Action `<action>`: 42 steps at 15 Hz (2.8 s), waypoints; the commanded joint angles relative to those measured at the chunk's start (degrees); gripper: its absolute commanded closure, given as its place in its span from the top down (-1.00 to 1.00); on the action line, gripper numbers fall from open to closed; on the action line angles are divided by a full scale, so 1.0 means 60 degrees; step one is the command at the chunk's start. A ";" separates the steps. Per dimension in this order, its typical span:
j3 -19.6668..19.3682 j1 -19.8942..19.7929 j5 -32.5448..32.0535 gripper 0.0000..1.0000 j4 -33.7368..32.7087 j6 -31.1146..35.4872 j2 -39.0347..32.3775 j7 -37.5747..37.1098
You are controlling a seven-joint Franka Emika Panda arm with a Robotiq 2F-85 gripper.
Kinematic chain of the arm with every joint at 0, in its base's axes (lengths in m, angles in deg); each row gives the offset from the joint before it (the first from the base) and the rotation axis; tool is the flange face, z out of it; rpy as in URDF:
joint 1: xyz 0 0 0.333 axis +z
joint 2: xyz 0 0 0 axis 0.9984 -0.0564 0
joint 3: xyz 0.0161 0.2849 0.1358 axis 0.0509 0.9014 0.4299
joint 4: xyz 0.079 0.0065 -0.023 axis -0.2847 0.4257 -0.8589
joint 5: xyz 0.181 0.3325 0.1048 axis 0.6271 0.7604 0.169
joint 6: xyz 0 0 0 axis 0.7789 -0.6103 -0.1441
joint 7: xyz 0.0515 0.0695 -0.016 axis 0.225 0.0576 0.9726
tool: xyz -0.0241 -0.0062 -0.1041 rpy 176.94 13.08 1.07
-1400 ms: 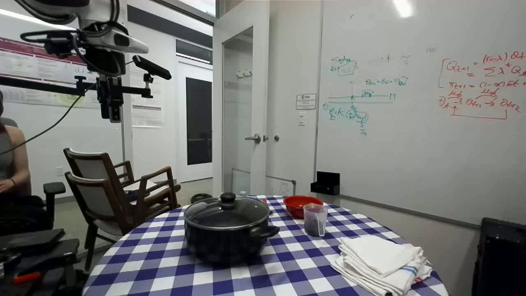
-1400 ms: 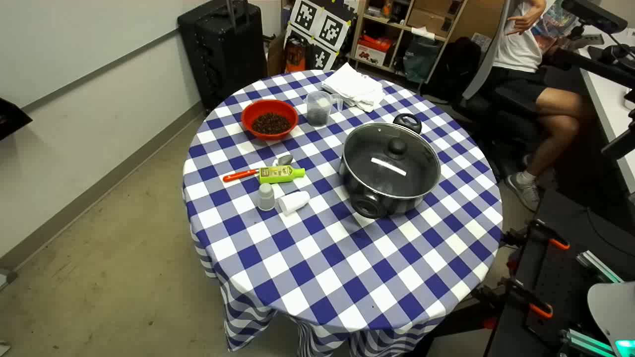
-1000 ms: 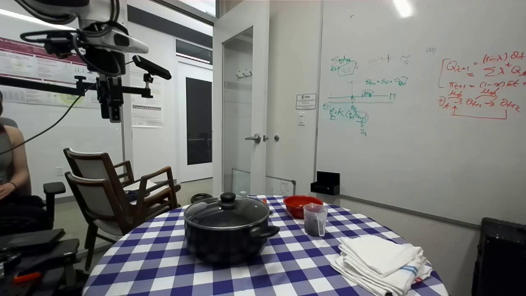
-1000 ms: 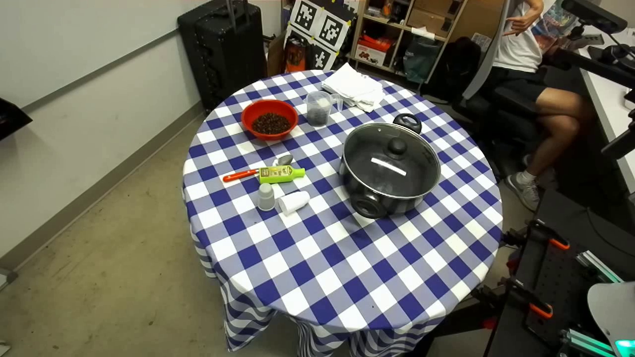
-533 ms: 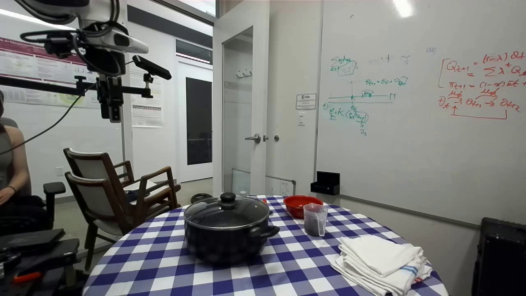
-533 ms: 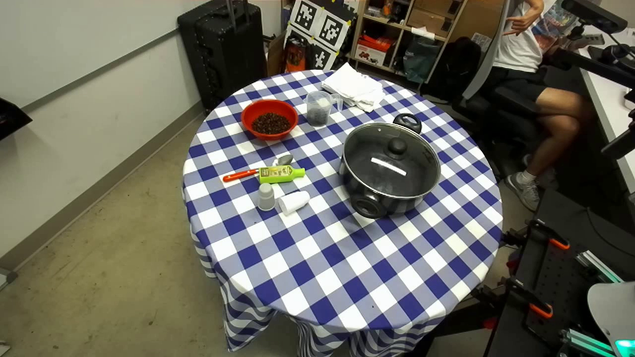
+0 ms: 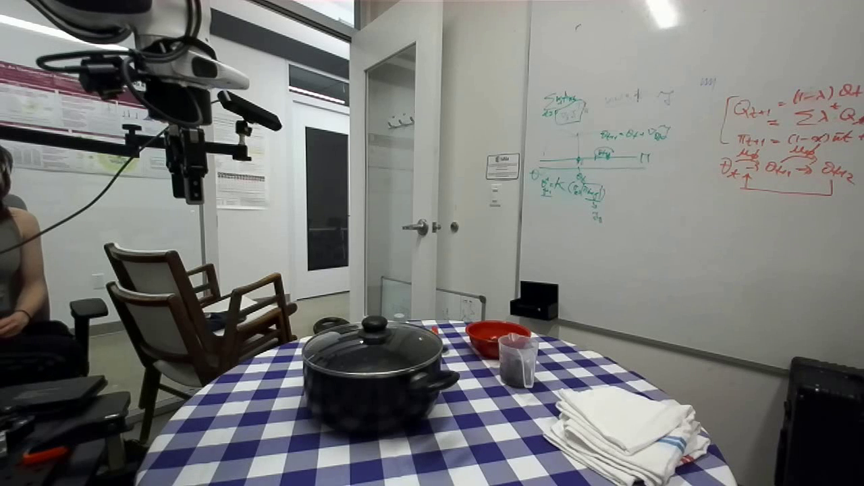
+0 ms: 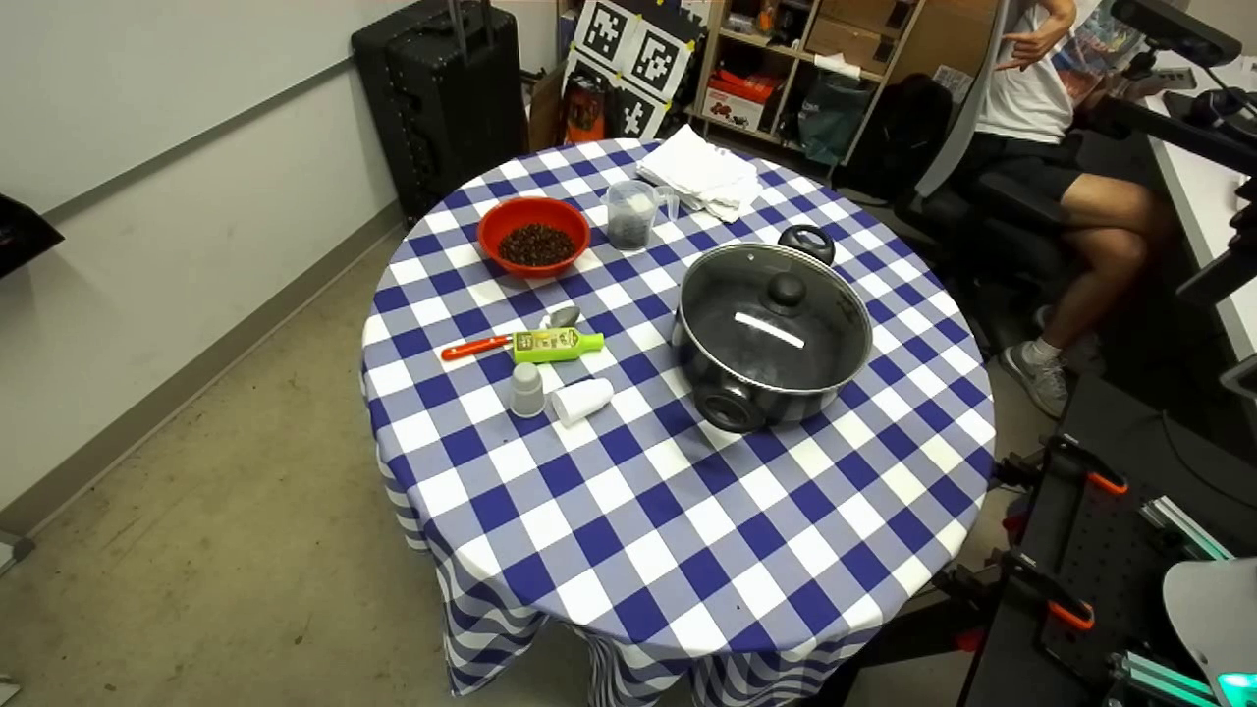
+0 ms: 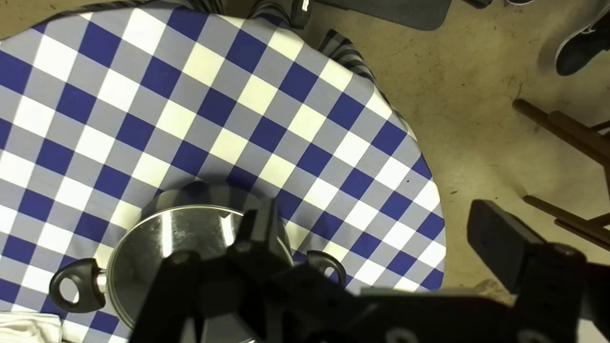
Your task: Remove the lid from the pot
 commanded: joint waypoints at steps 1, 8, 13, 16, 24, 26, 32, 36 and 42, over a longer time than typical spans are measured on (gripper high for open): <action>-0.0101 -0.0276 -0.0105 1.00 -0.0240 0.1024 -0.1130 0.0312; 0.0217 -0.0916 -0.1230 1.00 -0.1188 0.3435 -0.4696 -0.0061; 0.0341 -0.1095 -0.2699 1.00 -0.3253 0.3360 -0.7373 -0.0212; 0.0206 -0.1059 -0.3173 1.00 -0.4604 0.3107 -0.8551 -0.0162; -0.0010 -0.1257 -0.2516 1.00 -0.6432 0.2907 -1.0477 0.0250; 0.0001 -0.1381 -0.2260 1.00 -0.6595 0.2875 -1.0760 0.0379; 0.0020 -0.1715 -0.1422 1.00 -0.6683 0.2896 -1.1191 0.0735; -0.0003 -0.1857 -0.1221 0.45 -0.6635 0.2931 -1.1270 0.0806; -0.0002 -0.1954 -0.1062 -0.29 -0.6524 0.2887 -1.1252 0.0804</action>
